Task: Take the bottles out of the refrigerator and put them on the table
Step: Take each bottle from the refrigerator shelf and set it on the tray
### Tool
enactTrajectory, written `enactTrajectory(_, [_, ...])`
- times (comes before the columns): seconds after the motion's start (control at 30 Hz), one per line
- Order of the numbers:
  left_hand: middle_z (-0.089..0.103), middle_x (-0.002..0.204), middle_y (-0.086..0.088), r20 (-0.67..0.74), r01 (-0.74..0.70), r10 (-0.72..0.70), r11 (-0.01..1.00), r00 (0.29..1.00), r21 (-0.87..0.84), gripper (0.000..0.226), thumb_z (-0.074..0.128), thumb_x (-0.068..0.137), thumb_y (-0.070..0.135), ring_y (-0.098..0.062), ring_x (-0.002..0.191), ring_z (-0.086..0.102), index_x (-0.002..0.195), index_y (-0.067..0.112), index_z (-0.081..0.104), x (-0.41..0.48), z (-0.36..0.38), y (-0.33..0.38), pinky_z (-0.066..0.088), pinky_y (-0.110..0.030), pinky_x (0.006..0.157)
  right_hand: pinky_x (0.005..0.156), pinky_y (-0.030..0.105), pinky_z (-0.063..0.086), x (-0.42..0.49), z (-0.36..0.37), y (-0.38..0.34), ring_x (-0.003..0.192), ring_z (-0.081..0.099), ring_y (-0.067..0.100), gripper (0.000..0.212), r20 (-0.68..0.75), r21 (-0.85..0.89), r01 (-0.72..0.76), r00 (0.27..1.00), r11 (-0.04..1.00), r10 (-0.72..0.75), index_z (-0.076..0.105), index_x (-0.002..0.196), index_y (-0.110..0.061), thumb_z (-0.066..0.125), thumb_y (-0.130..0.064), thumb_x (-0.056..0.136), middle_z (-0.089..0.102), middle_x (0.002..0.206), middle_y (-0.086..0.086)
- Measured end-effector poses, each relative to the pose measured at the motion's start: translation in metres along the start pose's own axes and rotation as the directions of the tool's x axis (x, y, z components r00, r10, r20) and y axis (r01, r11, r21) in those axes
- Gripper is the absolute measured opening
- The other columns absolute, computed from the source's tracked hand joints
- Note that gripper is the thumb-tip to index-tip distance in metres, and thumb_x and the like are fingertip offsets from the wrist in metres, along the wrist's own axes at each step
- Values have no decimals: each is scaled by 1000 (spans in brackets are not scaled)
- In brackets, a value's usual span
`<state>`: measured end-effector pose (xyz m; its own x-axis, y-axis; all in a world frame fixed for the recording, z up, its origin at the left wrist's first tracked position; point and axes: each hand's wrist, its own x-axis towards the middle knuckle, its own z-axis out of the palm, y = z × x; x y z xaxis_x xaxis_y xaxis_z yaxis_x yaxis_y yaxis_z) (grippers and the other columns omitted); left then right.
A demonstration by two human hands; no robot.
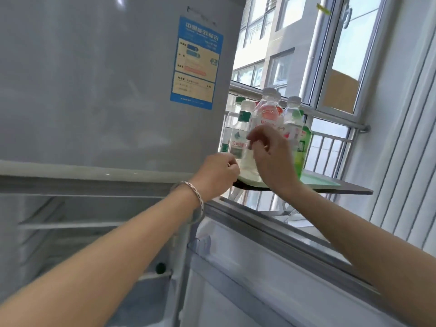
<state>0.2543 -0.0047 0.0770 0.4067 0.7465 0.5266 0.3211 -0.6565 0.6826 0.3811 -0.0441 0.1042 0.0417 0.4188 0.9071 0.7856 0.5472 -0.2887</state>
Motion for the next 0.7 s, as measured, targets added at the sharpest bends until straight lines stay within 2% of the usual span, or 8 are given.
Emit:
enactTrajectory(0.1, [70, 75, -10, 174, 152, -211, 942, 962, 299, 26, 44, 90, 10, -30, 77, 69, 73, 4, 62, -14, -23, -44, 54, -32, 68, 68, 30, 47, -18, 55, -27, 77, 62, 22, 25, 374, -137, -70, 920, 988, 117, 61, 89, -17, 43, -2, 81, 66, 81, 2])
enactTrajectory(0.17, [64, 69, -7, 265, 257, -402, 857, 877, 447, 25, 43, 90, 11, -28, 61, 64, 70, 10, 58, -33, -34, -83, 48, -26, 51, 79, 34, 51, -40, 95, -34, 92, 64, 30, 24, 525, -221, -131, 819, 966, 232, 62, 92, -18, 44, -5, 81, 70, 98, 11])
enactTrajectory(0.23, [63, 76, -7, 233, 363, -539, 771, 810, 523, 21, 45, 91, 16, -24, 59, 61, 78, 12, 61, -55, -43, -120, 40, -20, 42, 88, 36, 50, -68, 136, -34, 104, 63, 34, 23, 644, -273, -177, 697, 946, 316, 61, 103, -10, 46, -8, 85, 68, 112, 19])
enactTrajectory(0.27, [65, 83, -8, 199, 386, -577, 726, 792, 569, 21, 46, 92, 20, -26, 70, 67, 88, 11, 65, -65, -45, -135, 39, -19, 42, 88, 35, 50, -83, 155, -31, 107, 62, 36, 25, 689, -295, -201, 633, 934, 353, 61, 108, -6, 47, -11, 88, 66, 116, 21])
enactTrajectory(0.37, [68, 117, -17, 129, 410, -626, 638, 769, 652, 34, 45, 95, 19, -30, 112, 64, 116, 1, 65, -84, -42, -181, 51, -28, 69, 88, 37, 50, -124, 208, -21, 114, 62, 38, 31, 761, -382, -231, 470, 895, 446, 63, 118, 1, 48, -15, 95, 64, 124, 24])
enactTrajectory(0.43, [65, 124, -21, 96, 448, -653, 612, 751, 652, 35, 46, 94, 17, -32, 114, 62, 115, -3, 65, -93, -34, -207, 49, -32, 86, 92, 39, 49, -150, 237, -10, 118, 60, 39, 33, 801, -434, -182, 369, 882, 471, 63, 121, 5, 47, -12, 98, 63, 127, 26])
enactTrajectory(0.57, [68, 115, -24, -9, 559, -657, 635, 754, 534, 32, 49, 91, 17, -35, 108, 63, 106, -4, 67, -99, -13, -256, 48, -33, 83, 99, 38, 48, -189, 289, 29, 123, 58, 36, 36, 778, -549, -174, 250, 818, 576, 61, 126, -1, 58, -11, 91, 61, 132, 21])
enactTrajectory(0.7, [62, 129, -17, -71, 615, -666, 635, 743, 467, 36, 48, 95, 23, -31, 118, 58, 123, 4, 59, -98, 2, -286, 45, -30, 94, 110, 44, 41, -212, 320, 60, 135, 43, 36, 61, 709, -640, -256, 165, 724, 685, 39, 144, -12, 61, -24, 88, 43, 145, 19])
